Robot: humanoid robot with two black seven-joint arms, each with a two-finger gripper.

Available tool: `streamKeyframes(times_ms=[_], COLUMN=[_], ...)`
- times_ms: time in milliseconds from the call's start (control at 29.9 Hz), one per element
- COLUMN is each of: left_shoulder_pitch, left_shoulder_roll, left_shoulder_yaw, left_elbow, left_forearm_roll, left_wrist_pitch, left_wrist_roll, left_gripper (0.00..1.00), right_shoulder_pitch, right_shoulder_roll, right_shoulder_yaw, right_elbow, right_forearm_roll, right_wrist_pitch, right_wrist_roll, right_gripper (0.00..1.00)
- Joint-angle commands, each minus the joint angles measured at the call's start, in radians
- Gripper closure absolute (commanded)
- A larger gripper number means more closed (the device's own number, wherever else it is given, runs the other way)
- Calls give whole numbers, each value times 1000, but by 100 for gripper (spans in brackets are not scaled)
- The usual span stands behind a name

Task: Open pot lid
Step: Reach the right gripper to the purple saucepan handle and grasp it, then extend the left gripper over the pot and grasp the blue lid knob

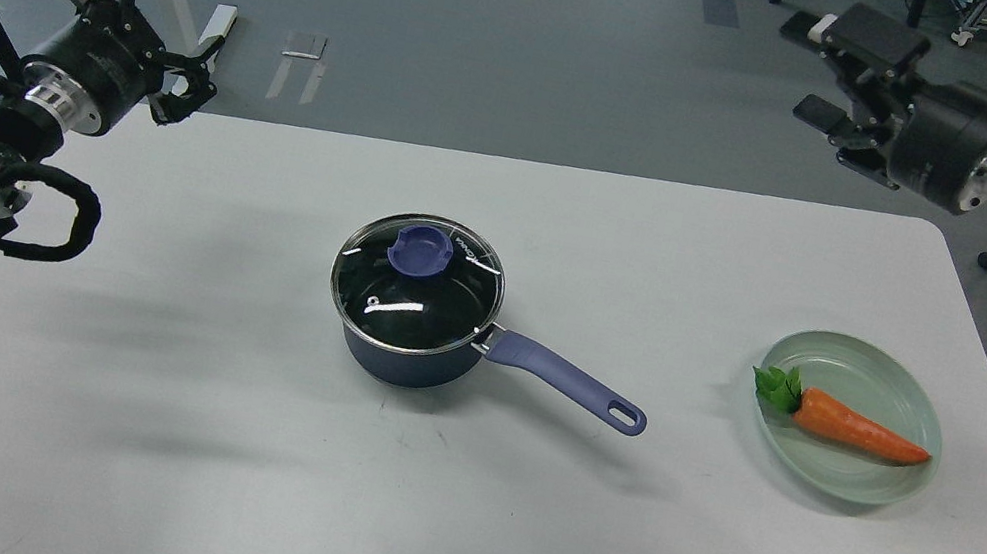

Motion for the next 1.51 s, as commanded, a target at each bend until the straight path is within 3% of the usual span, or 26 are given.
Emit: streamKeyframes(times_ms=[0,167,502,903,1204,1371,1472], left_shoulder_pitch=[-2,-1,-2,-1,-11,-13,-13], left_shoulder_roll=[2,3,8,25,46,42,33], left_shoulder_yaw=[0,0,0,0,-1,-1,-1], left_elbow=[-5,-5,-11,-54,-95,-109,-111], left_forearm_roll=[0,0,0,9,12,72,130], left_wrist_pitch=[-8,-14,-20,-19,-10,-14,-17], left_wrist_roll=[9,11,12,12,12,15,35], left_gripper=[0,0,0,0,0,0,0], right_shoulder_pitch=[102,157,188,193,200,200,202], right_shoulder_roll=[48,161,453,553,568,577,580], right_shoulder_yaw=[-149,-278,-522,-602,-636,-631,-631], right_elbow=[46,77,62,48,35,8,8], right_forearm_roll=[-180,-336,-626,-642,-656,-640,-639], right_wrist_pitch=[-3,-5,-106,-105,-103,-106,-108], right_wrist_roll=[9,11,11,9,9,9,11], right_gripper=[0,1,4,24,49,52,59])
